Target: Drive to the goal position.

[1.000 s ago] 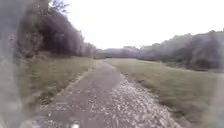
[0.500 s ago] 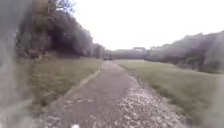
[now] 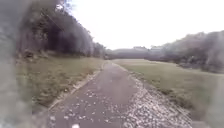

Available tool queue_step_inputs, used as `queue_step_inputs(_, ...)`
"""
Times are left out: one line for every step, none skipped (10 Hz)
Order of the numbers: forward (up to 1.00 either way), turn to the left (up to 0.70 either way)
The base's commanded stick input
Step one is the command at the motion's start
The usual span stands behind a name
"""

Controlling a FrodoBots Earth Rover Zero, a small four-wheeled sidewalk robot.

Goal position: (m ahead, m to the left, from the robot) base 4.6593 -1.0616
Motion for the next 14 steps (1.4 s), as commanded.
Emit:
queue_step_inputs(1.0, -0.3)
queue_step_inputs(1.0, -0.17)
queue_step_inputs(1.0, -0.05)
queue_step_inputs(1.0, 0.01)
queue_step_inputs(1.0, 0.01)
queue_step_inputs(1.0, 0.01)
queue_step_inputs(1.0, 0.01)
queue_step_inputs(1.0, 0.01)
queue_step_inputs(1.0, 0.01)
queue_step_inputs(1.0, 0.01)
queue_step_inputs(1.0, 0.01)
queue_step_inputs(1.0, 0.01)
queue_step_inputs(1.0, 0.01)
queue_step_inputs(1.0, 0.01)
